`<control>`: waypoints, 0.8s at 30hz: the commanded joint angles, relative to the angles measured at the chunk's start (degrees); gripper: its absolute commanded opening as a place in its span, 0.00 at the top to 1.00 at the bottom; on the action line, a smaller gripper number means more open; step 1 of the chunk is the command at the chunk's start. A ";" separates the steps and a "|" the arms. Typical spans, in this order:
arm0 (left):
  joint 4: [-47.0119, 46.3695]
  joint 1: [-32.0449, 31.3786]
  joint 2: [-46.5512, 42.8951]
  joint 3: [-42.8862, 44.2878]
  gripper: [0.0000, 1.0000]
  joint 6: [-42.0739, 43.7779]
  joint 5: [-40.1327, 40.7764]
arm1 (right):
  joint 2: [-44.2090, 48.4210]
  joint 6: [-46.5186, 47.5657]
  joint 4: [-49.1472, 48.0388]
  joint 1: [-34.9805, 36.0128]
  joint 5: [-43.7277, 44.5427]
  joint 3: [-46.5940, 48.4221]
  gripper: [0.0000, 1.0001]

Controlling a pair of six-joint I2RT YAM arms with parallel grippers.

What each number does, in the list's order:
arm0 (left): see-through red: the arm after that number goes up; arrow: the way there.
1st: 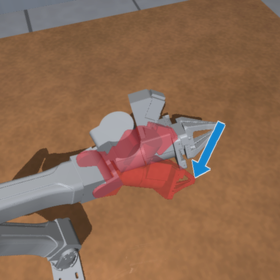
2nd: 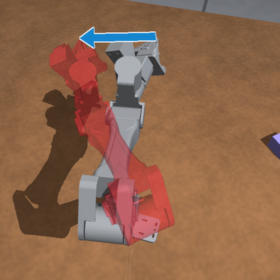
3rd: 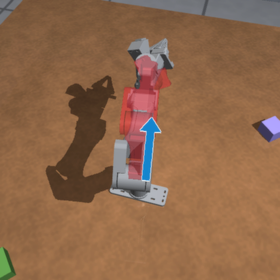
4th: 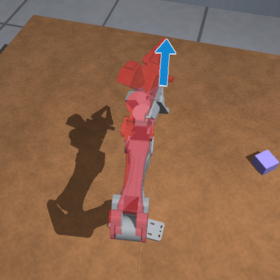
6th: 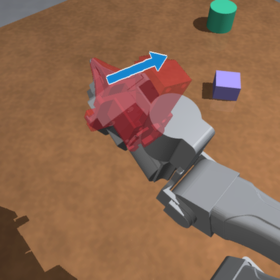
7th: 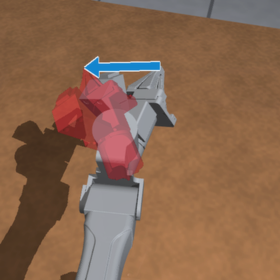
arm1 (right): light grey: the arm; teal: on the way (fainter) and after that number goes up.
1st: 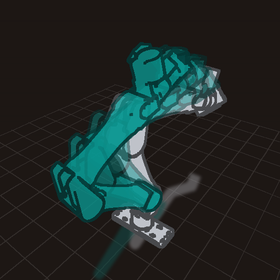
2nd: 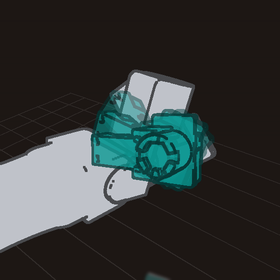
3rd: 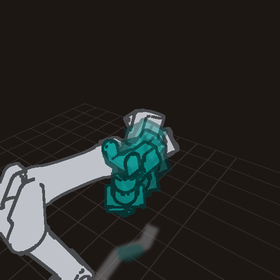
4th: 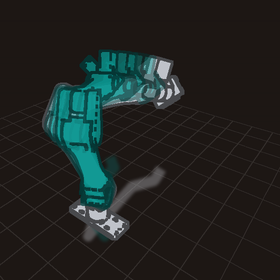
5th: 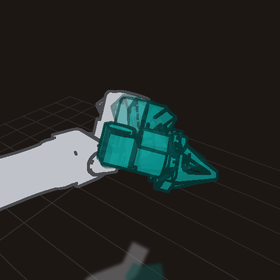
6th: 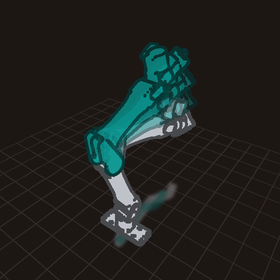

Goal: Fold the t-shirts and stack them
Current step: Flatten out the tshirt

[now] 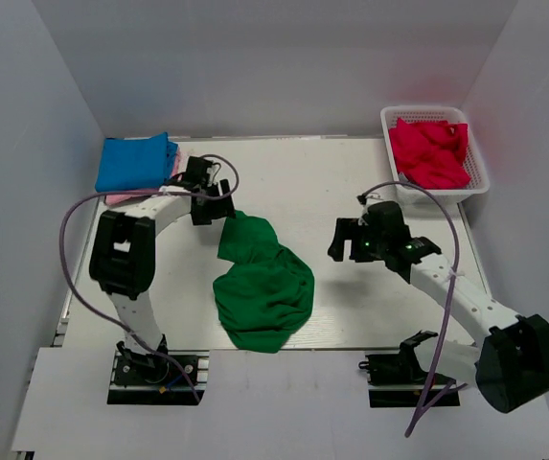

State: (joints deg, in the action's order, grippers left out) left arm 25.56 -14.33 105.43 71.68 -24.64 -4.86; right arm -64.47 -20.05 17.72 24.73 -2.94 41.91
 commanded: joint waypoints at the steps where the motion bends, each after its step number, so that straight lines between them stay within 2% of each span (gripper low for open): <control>1: 4.41 -2.36 3.81 5.31 0.17 0.65 5.91 | -1.97 1.33 3.55 3.82 2.67 2.74 0.11; 4: 5.11 -3.60 7.50 6.72 0.20 0.03 7.58 | -3.91 0.63 4.08 6.90 6.88 2.91 0.10; 8: 5.11 -4.92 11.02 7.25 0.26 0.03 8.20 | -5.49 -1.91 0.67 10.32 8.12 1.42 0.10; 9: 5.11 -5.62 11.64 7.25 0.30 0.03 8.73 | -5.67 -2.35 0.48 10.86 8.21 1.33 0.10; 12: 5.11 -7.11 14.62 7.86 0.56 0.82 9.87 | -7.95 -3.59 -0.31 13.15 10.57 1.68 0.10; 14: 5.11 -7.73 16.03 7.86 0.89 1.70 9.35 | -10.84 -3.68 -0.58 15.07 10.76 2.12 0.10; 15: 4.42 -7.73 16.04 7.86 1.00 2.57 7.43 | -12.42 -3.94 -0.40 15.52 11.20 2.82 0.10; 20: 3.18 -7.73 12.36 6.03 1.00 1.36 11.01 | -17.09 -6.22 -1.45 18.94 16.38 4.67 0.10; 24: 0.45 -7.73 7.26 2.24 1.00 0.83 11.63 | -22.18 -6.58 -4.43 20.79 14.99 6.51 0.12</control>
State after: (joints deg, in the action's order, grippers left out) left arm 23.68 -21.74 115.00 77.84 -23.29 5.43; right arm -84.47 -25.19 17.19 44.25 10.63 45.21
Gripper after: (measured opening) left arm 0.009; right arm 0.891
